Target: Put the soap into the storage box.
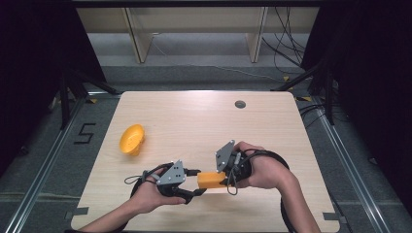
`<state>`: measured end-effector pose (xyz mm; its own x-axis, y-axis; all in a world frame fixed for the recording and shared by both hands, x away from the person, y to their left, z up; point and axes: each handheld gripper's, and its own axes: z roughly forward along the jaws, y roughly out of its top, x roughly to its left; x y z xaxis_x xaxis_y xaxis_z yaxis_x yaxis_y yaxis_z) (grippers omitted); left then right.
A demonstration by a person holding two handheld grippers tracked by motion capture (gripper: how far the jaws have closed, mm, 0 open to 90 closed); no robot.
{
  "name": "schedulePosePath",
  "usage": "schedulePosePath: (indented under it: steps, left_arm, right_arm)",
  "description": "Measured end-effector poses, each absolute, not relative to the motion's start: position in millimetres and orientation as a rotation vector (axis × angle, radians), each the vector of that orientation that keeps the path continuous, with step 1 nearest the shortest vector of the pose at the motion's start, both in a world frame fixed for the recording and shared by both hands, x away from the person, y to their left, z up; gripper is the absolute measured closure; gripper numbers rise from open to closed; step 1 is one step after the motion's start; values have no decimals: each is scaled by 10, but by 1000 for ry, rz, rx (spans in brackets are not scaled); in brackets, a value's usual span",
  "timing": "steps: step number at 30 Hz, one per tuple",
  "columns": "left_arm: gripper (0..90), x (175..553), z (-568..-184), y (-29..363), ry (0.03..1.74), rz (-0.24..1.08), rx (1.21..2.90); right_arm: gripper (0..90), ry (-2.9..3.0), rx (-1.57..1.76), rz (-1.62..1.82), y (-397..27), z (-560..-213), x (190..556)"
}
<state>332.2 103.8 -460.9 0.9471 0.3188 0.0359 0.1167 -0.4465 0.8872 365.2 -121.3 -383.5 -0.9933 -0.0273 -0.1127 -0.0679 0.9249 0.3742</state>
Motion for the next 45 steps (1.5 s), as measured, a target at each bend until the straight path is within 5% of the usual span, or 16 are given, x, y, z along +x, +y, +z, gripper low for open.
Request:
schedulePosePath:
  steps: [32, 39, 45]
  left_arm:
    - [580, 3282, -4630, 1027, 225, 212, 2050]
    - [600, 3289, -4568, 1055, 228, 230, 2072]
    - [602, 3279, -4567, 1086, 299, 220, 2081]
  right_arm:
    - [616, 2983, -246, 624, -1051, -3837, 3623]
    - [572, 2954, -167, 613, -1046, -3818, 3625]
    - [424, 2911, -55, 701, -1114, -3745, 3630]
